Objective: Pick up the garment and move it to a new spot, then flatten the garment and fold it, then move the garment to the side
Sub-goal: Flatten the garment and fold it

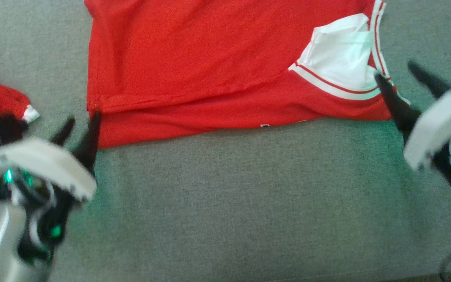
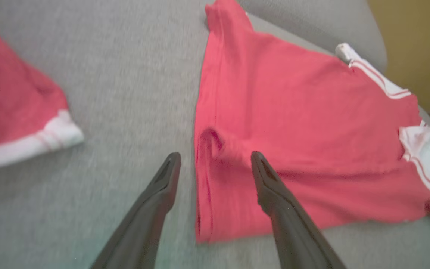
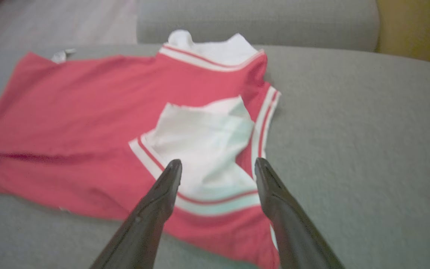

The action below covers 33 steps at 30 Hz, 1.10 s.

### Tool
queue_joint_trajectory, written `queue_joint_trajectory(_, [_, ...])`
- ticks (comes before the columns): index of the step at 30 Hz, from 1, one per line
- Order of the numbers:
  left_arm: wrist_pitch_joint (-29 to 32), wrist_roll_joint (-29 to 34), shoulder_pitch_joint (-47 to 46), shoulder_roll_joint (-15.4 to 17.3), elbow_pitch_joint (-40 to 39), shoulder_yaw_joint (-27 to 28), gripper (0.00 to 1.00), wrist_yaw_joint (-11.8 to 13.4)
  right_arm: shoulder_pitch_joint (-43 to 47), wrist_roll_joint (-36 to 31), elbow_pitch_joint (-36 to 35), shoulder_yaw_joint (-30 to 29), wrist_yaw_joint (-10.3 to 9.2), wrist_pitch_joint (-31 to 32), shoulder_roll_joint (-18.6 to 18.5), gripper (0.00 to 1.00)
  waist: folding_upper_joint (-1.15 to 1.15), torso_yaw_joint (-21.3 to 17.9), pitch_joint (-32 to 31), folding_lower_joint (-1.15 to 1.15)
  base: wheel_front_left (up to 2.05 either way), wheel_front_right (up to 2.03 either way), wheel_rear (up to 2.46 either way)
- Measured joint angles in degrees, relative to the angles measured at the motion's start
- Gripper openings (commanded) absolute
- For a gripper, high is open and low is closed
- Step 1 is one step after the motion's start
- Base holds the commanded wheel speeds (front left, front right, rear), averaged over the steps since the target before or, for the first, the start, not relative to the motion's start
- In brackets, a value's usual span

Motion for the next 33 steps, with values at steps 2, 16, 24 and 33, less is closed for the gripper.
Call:
queue_joint_trajectory(2, [-0.49,0.57,4.78,0.86,-1.59,-0.1,1.0,-0.01,5.06,-1.13,-1.64,0.01,0.0,-0.05,-2.13,1.0,0.0,-0.24,-0.55,-0.01,0.0,0.0,0.0])
queue_joint_trajectory(16, [-2.37,3.92,3.7,2.25,-0.34,-0.48,1.0,-0.01,5.52,-4.76,1.93,-3.5,0.0,-0.94,-1.63,1.0,0.0,0.12,3.42,0.01,0.0,0.0,0.0])
queue_joint_trajectory(24, [-0.93,4.91,1.45,3.26,1.02,-1.92,1.0,-1.51,3.27,-4.98,6.14,0.2,0.0,0.23,-1.85,1.0,0.0,-0.19,4.39,0.01,0.0,0.0,0.0])
queue_joint_trajectory(33, [2.35,4.91,0.97,4.63,-0.32,-4.39,1.0,-3.05,0.95,-4.45,9.28,2.38,0.0,1.48,-3.36,1.0,0.0,-0.21,3.7,0.01,0.0,0.0,0.0])
